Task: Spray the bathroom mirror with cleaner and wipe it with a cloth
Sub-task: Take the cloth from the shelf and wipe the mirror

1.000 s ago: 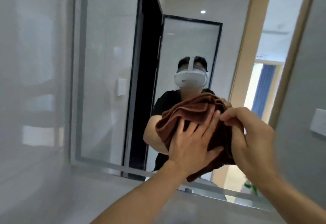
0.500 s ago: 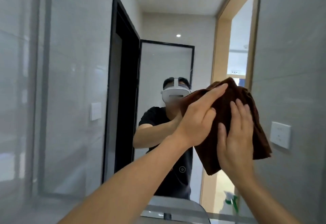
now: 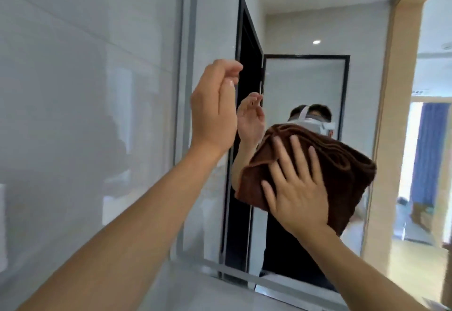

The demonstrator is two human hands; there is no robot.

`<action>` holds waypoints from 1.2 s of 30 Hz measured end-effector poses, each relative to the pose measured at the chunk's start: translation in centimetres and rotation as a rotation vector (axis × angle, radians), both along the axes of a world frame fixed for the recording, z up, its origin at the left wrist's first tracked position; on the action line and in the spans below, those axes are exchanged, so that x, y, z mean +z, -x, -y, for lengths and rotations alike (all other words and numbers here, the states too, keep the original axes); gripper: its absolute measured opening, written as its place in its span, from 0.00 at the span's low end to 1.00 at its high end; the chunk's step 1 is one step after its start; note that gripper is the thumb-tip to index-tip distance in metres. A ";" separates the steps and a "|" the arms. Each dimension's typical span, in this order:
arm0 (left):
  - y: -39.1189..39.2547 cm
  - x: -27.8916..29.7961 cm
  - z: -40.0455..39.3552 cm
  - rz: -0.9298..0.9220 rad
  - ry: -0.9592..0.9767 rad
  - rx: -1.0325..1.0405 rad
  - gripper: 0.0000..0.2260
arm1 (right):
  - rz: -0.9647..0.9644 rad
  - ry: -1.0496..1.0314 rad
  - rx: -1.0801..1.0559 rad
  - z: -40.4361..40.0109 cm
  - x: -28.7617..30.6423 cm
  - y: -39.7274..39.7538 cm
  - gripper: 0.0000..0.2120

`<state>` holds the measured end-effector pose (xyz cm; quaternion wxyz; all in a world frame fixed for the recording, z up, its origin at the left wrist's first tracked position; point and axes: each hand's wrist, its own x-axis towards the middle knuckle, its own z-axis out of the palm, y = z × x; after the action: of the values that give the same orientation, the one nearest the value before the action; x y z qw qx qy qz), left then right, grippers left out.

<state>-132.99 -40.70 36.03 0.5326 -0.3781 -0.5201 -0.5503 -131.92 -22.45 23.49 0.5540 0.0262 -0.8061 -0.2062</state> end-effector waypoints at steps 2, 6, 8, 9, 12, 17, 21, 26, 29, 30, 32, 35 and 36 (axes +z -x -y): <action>1.6 -1.2 2.4 0.012 0.019 0.127 0.13 | 0.089 -0.137 0.111 3.5 -1.2 3.5 0.26; 3.8 -3.9 5.9 0.066 0.040 0.274 0.11 | 0.290 -0.360 0.211 9.6 -6.7 8.0 0.31; 4.5 -5.1 7.2 0.080 0.072 0.323 0.11 | 0.309 -0.506 0.180 11.2 -9.1 10.3 0.35; 4.8 -5.5 7.6 0.082 0.090 0.340 0.11 | 0.279 -0.533 0.092 11.5 -9.1 11.9 0.36; 5.4 -5.7 8.5 0.090 0.104 0.384 0.13 | 0.221 -0.313 -0.117 12.0 -2.6 14.3 0.33; 4.5 -1.3 4.9 0.020 0.098 0.416 0.13 | 0.181 -0.268 0.260 6.2 1.4 5.1 0.34; 1.3 3.5 -2.1 -0.086 0.109 0.386 0.14 | -0.044 -0.074 0.072 -2.7 12.9 0.3 0.33; -2.4 6.5 -10.2 -0.184 0.140 0.334 0.13 | -0.397 0.282 -0.159 -16.1 16.1 -8.1 0.32; -3.4 6.6 -13.3 -0.223 0.214 0.365 0.14 | -0.522 0.532 -0.257 -21.7 14.6 -11.5 0.32; -3.4 6.6 -13.9 -0.235 0.241 0.390 0.14 | -0.543 0.589 -0.265 -22.8 13.9 -12.2 0.32; -3.1 6.3 -14.4 -0.242 0.290 0.454 0.16 | -0.585 0.651 -0.269 -24.2 13.0 -12.9 0.32; -2.1 6.5 -12.7 -0.243 0.361 0.556 0.19 | -0.616 0.709 -0.251 -23.5 13.6 -12.8 0.32; -1.5 6.8 -11.5 -0.232 0.377 0.592 0.20 | -0.621 0.724 -0.239 -22.5 14.2 -12.3 0.32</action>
<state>-131.47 -29.20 42.84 0.6451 -0.3625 -0.6354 -0.2206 -119.65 0.07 37.71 0.7143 -0.3234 -0.6201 0.0272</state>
